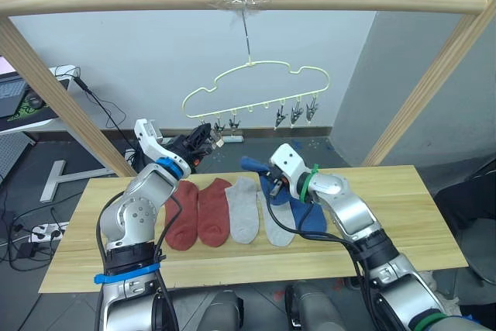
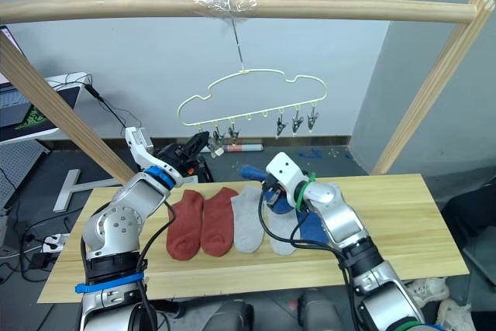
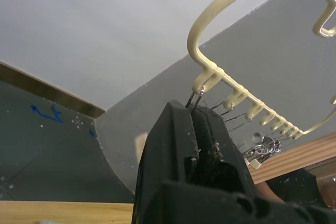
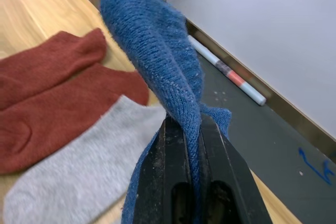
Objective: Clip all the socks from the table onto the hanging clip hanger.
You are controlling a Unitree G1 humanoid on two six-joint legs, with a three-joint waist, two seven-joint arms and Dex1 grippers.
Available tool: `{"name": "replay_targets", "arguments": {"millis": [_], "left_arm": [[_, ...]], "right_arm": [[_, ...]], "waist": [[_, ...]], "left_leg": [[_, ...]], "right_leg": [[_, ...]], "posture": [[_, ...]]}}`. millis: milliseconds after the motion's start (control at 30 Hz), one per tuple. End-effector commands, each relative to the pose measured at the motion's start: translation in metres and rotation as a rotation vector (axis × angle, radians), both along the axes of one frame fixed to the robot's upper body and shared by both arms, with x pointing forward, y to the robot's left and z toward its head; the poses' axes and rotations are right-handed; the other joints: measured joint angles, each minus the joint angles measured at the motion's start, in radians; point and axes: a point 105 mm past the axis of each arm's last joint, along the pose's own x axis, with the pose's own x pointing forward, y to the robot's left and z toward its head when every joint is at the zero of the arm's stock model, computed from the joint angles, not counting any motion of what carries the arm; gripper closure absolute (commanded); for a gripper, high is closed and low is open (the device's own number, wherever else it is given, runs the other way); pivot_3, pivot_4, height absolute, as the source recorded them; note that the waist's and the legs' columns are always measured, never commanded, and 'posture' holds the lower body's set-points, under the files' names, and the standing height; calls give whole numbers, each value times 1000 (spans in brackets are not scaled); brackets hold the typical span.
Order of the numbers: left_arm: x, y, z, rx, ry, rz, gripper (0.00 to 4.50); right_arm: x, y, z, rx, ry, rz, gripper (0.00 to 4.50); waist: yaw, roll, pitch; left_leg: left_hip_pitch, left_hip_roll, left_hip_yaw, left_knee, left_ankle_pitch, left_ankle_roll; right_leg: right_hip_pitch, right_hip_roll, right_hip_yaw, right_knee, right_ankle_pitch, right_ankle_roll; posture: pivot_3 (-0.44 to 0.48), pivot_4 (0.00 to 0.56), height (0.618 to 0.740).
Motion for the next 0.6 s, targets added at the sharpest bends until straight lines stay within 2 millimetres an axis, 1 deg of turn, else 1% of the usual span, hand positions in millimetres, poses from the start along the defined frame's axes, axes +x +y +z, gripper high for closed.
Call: {"name": "replay_targets", "arguments": {"millis": [33, 133, 200, 267, 367, 500, 600], "left_arm": [[-4, 4, 4, 8, -16, 18, 4500], [-6, 3, 4, 6, -16, 17, 4500], [-7, 4, 4, 5, -16, 18, 4500], [-8, 4, 4, 4, -16, 18, 4500], [-9, 6, 1, 14, -8, 26, 4500], [-10, 5, 0, 12, -6, 20, 4500], [-9, 4, 0, 11, -7, 19, 4500]], "right_arm": [[-1, 17, 16, 26, -52, 50, 4482], [-2, 23, 18, 35, -53, 65, 4482], [-2, 33, 26, 52, -66, 81, 4482], [-1, 39, 33, 71, -76, 87, 4482], [1, 46, 42, 83, -97, 95, 4482], [2, 50, 48, 97, -104, 95, 4482], [0, 58, 54, 113, -112, 110, 4482]], "waist": [[0, 0, 0], [2, 0, 0], [1, 0, 0], [0, 0, 0], [2, 0, 0], [3, 0, 0], [1, 0, 0]], "left_leg": [[0, 0, 0, 0, 0, 0], [0, 0, -1, 0, 0, 1], [0, 0, -1, 0, 0, 1], [0, 0, 0, 0, 0, 1], [0, 1, -1, 0, 0, 1], [0, 0, -1, 0, -1, 1], [0, 0, 0, 0, -1, 1]], "right_leg": [[0, 0, 0, 0, 0, 0], [0, 0, 0, 0, 0, 0], [0, 0, 0, 0, 0, 0], [-1, 0, 0, 0, 0, 0], [-1, 0, 0, 1, 0, 0], [-1, 0, 0, 0, 0, 0], [-1, 0, 0, 0, 0, 0]], "posture": [[24, 179, 740], [33, 176, 740], [33, 176, 740], [41, 173, 740], [41, 173, 740], [41, 173, 740], [40, 175, 740]]}}
